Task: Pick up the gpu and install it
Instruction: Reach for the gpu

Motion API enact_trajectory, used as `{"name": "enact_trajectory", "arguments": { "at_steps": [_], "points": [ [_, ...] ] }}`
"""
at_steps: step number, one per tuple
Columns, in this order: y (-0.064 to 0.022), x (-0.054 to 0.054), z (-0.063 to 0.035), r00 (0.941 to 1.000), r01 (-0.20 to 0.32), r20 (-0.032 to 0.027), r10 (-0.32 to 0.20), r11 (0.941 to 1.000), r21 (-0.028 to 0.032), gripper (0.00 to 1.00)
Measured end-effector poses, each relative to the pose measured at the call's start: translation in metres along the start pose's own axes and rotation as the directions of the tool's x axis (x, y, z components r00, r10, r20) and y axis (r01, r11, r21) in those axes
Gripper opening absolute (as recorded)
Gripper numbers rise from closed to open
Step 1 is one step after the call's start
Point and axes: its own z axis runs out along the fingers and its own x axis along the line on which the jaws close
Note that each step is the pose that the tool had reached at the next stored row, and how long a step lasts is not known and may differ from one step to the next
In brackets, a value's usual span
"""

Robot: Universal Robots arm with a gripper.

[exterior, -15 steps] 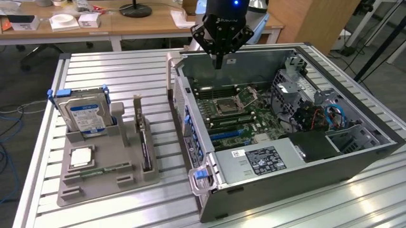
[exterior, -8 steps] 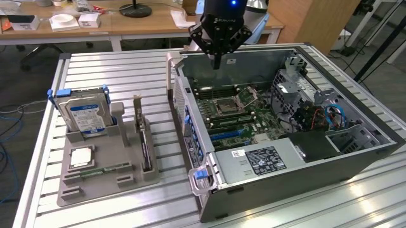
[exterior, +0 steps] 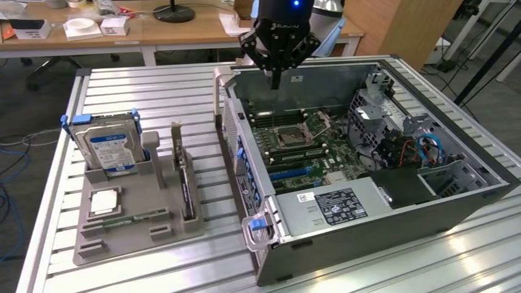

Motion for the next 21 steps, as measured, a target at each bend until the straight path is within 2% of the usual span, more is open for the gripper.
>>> {"name": "enact_trajectory", "arguments": {
  "at_steps": [21],
  "points": [
    [-0.0008,0.012,-0.0003,1.0,0.0,0.0001,0.0,1.0,0.0,0.11]
  ]
}}
